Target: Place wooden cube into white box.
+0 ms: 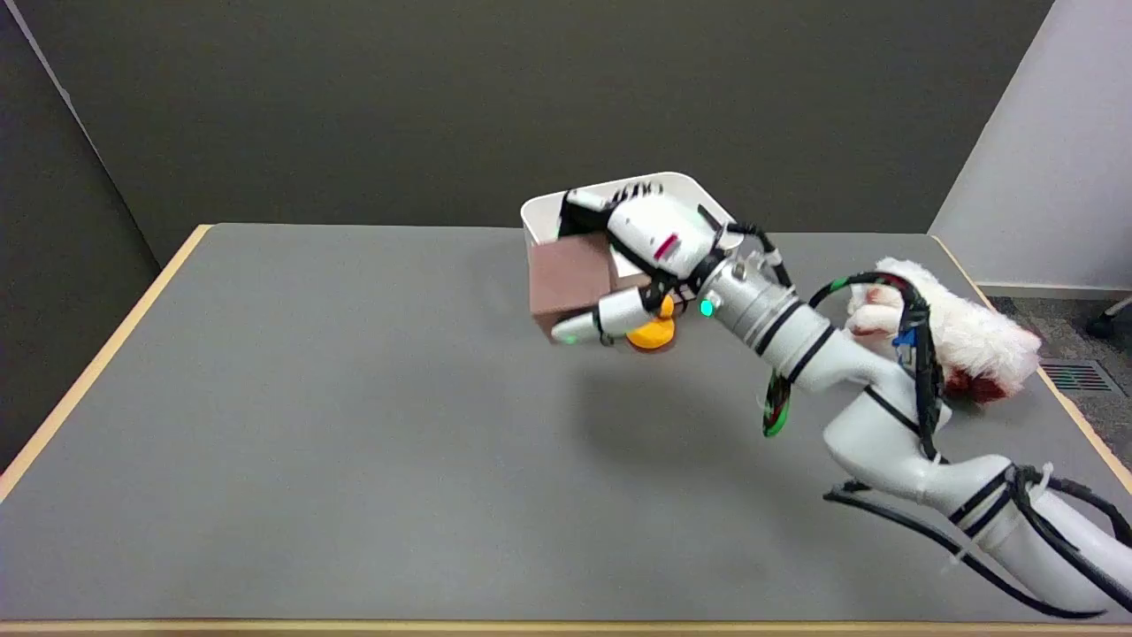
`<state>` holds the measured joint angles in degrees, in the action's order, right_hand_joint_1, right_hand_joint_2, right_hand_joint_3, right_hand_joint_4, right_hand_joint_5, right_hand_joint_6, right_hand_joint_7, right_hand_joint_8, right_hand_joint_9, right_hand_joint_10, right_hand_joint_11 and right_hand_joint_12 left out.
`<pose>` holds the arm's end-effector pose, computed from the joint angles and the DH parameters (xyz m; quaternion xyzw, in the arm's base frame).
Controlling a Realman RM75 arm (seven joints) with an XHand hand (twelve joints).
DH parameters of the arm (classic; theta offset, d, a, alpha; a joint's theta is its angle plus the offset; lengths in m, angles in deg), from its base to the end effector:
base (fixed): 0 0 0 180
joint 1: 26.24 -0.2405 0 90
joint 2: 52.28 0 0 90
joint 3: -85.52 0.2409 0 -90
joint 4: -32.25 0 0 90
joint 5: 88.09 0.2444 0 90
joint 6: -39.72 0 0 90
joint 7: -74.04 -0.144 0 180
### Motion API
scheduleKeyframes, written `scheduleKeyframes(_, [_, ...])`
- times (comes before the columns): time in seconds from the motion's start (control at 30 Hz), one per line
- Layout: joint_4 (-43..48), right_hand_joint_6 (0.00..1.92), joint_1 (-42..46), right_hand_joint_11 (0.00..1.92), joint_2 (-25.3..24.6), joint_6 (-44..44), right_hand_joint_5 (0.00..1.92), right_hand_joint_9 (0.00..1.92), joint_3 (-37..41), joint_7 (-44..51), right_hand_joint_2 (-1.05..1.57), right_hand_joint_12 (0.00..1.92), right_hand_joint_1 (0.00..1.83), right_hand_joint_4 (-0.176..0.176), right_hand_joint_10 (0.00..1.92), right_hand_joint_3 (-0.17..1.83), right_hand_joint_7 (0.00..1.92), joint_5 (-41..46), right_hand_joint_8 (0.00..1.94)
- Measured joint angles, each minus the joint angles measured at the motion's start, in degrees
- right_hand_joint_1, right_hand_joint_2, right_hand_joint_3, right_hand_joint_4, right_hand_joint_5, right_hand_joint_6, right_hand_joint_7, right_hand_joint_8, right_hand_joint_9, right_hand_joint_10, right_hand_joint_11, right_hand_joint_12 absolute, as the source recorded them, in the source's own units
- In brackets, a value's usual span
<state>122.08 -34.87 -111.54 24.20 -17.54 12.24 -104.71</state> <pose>-0.1678 -0.4006 0.2617 0.8304 -0.0298 0.1433 0.5376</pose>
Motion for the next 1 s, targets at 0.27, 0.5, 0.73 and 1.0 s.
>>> scheduleKeyframes(0.27, [-3.57, 1.52, -7.19, 0.66, -0.58, 1.43, 0.47, 0.81, 1.13, 2.78, 1.26, 1.7, 1.19, -0.176, 1.32, 0.06, 0.85, 0.01, 1.4])
scheduleKeyframes(0.5, [-11.9, 1.52, -15.98, 0.66, -1.14, 3.4, 0.47, 0.8, -0.67, 4.05, 1.26, 1.69, 1.19, -0.176, 1.31, 0.06, 0.85, 0.02, 1.4])
scheduleKeyframes(0.73, [-24.46, 1.53, -24.59, 0.65, -2.24, 5.02, 0.47, 0.8, -4.12, 4.6, 1.26, 1.69, 1.18, -0.176, 1.31, 0.06, 0.85, 0.16, 1.4])
scheduleKeyframes(1.0, [-39.07, 1.53, -32.18, 0.64, -3.67, 6.15, 0.47, 0.8, -7.73, 4.52, 1.26, 1.69, 1.18, -0.176, 1.31, 0.06, 0.85, 1.83, 1.4])
